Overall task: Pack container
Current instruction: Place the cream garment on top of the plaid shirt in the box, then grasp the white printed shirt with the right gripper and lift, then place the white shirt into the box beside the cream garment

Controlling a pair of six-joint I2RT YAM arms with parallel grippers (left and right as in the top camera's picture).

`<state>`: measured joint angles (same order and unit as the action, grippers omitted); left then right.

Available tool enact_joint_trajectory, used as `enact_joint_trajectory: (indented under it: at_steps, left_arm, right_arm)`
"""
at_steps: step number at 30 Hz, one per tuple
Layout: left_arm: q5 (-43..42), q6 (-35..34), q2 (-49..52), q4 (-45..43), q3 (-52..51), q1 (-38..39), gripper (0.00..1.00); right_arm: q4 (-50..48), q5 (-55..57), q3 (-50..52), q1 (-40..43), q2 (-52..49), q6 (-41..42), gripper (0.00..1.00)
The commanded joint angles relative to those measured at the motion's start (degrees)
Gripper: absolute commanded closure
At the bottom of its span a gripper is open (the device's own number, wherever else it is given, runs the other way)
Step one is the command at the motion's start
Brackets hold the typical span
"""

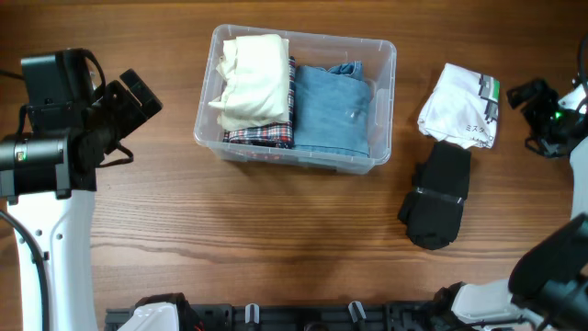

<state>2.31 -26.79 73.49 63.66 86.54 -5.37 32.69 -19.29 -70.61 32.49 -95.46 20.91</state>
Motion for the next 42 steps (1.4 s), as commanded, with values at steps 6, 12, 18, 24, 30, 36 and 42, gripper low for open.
enact_joint_trajectory:
  at_steps: [6,12,18,24,30,36,42]
  left_arm:
    - [0.6,1.1,-0.2,-0.1,0.5,-0.3,0.0]
    - [0.6,1.1,-0.2,-0.1,0.5,-0.3,0.0]
    - [0.6,1.1,-0.2,-0.1,0.5,-0.3,0.0]
    - [0.6,1.1,-0.2,-0.1,0.5,-0.3,0.0]
    - [0.6,1.1,-0.2,-0.1,0.5,-0.3,0.0]
    - [0.6,1.1,-0.2,-0.1,0.5,-0.3,0.0]
    - [0.6,1.1,-0.2,-0.1,0.5,-0.3,0.0]
  right_arm:
    - [-5.6,1.3,0.1,0.2,-16.0,-7.4,0.05]
    - [-12.2,-6.0,0.1,-0.5,-19.9,-7.2,0.14]
    - [-13.8,-2.8,0.1,-5.8,-20.2,-4.4,0.42]
    - [-10.6,1.2,0.1,-8.4,-20.1,-2.8,0.74]
    - [-5.8,-7.4,0.1,-8.5,-12.2,-2.8,0.96]
    - [-5.6,-20.2,0.1,-11.5,7.7,-2.7,0.96]
    - [-6.8,-20.6,0.1,-26.5,17.9,0.1,0.96]
